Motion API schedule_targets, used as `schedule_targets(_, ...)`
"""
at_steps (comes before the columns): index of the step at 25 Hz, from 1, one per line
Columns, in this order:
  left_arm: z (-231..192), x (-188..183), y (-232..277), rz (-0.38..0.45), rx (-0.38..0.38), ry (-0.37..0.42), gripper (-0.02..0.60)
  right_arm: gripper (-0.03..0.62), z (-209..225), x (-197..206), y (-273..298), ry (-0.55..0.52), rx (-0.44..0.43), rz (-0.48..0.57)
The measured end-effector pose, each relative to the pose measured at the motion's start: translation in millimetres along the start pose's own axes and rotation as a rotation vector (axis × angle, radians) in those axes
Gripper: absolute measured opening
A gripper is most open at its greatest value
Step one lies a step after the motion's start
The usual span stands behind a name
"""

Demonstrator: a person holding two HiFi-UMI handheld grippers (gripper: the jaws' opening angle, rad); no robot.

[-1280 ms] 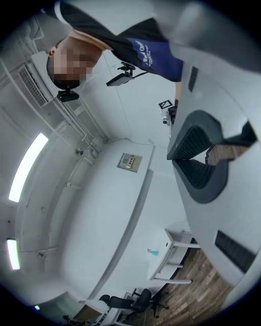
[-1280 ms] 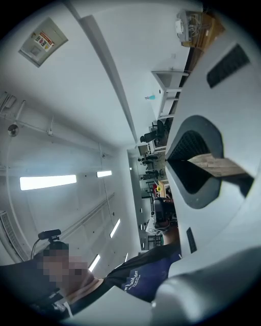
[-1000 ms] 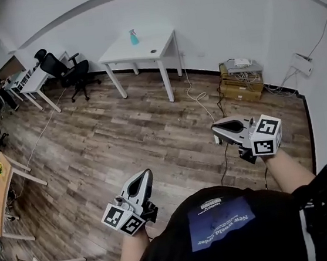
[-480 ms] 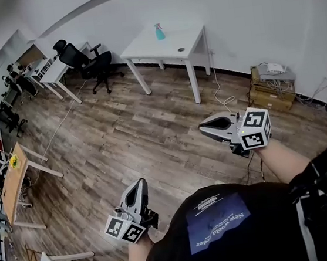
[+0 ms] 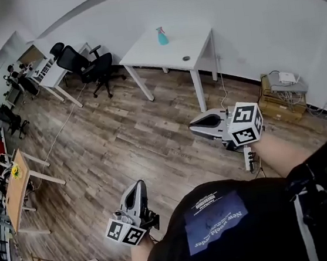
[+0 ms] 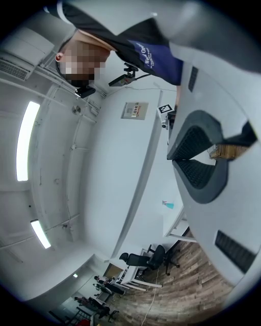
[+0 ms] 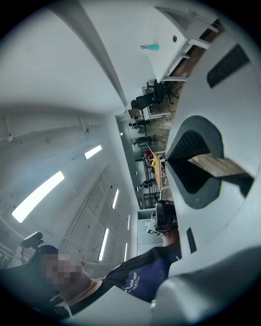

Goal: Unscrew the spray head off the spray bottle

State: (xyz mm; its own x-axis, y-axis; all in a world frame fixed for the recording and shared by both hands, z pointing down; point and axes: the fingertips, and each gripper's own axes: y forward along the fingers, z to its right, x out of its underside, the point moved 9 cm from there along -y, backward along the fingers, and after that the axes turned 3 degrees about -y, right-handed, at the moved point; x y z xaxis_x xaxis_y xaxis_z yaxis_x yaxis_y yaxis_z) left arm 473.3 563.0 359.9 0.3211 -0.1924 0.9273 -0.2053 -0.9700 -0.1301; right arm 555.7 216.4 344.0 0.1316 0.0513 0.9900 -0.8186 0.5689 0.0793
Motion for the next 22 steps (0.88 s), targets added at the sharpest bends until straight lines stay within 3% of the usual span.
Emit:
schedule_targets(8, -90, -21, 45, 0.001, 0.032, -0.023, 0.005, -0.005, 68, 3, 47, 0.039, 0.058, -0.025)
schedule_targets(13, -179, -43, 65, -0.002, 0.116, -0.02, 0.005, -0.005, 102, -7, 106, 0.0, 0.138, -0.027)
schedule_targets(17, -255, -74, 68, -0.033, 0.173, 0.007, 0.005, -0.005, 122, -16, 164, 0.037, 0.212, 0.016)
schedule_targets(22, -349, -109, 69, -0.048, 0.194, 0.034, 0.005, -0.005, 149, -25, 240, 0.05, 0.258, 0.046)
